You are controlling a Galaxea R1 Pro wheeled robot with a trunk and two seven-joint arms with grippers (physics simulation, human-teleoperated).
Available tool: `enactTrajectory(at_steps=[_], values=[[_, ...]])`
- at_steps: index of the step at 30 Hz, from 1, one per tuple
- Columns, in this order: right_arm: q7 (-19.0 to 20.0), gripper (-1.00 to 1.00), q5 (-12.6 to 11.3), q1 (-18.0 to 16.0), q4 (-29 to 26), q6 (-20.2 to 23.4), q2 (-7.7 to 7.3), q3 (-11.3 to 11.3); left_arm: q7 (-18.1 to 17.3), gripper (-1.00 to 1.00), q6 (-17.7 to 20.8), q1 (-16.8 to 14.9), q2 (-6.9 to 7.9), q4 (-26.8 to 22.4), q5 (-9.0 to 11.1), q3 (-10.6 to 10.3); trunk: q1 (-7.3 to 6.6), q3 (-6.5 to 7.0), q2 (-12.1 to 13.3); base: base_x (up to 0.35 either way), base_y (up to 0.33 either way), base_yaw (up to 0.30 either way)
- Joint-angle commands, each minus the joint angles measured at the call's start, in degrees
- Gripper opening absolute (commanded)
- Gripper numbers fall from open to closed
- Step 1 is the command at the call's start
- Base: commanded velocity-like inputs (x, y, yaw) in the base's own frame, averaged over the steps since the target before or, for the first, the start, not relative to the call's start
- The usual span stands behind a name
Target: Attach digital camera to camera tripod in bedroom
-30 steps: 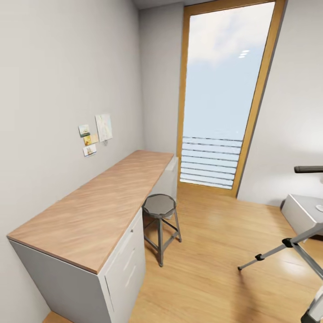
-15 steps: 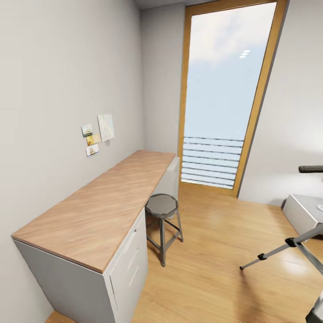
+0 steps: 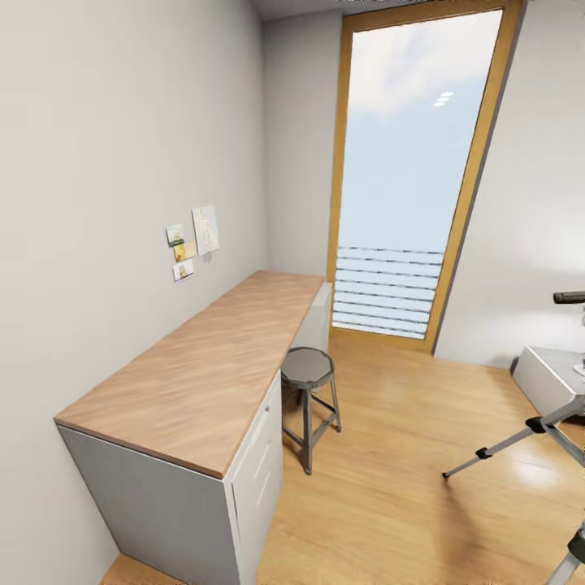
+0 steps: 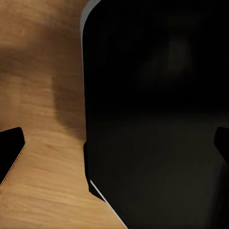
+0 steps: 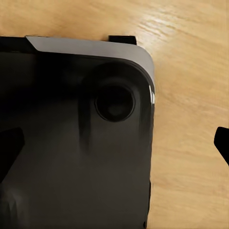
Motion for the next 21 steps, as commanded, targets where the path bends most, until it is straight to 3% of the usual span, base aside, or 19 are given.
enactTrajectory(at_steps=[1,11,21], values=[[0.0,1.00,0.0,0.0,0.0,-0.1,-0.01,0.1,0.0,1.00,-0.1,0.0,0.01,-0.1,0.0,0.0,-0.01,-0.04,0.0,-0.096,0.211,-0.121],[0.1,1.00,0.0,0.0,0.0,-0.1,0.02,0.1,-0.1,1.00,-0.5,0.0,-0.05,-0.1,0.0,0.0,-0.01,-0.04,0.0,-0.043,0.093,-0.168],[0.0,1.00,0.0,0.0,0.0,-0.1,-0.03,0.1,0.1,1.00,-0.6,0.1,-0.13,-0.1,0.0,0.0,-0.01,-0.04,0.0,-0.008,0.019,-0.054]])
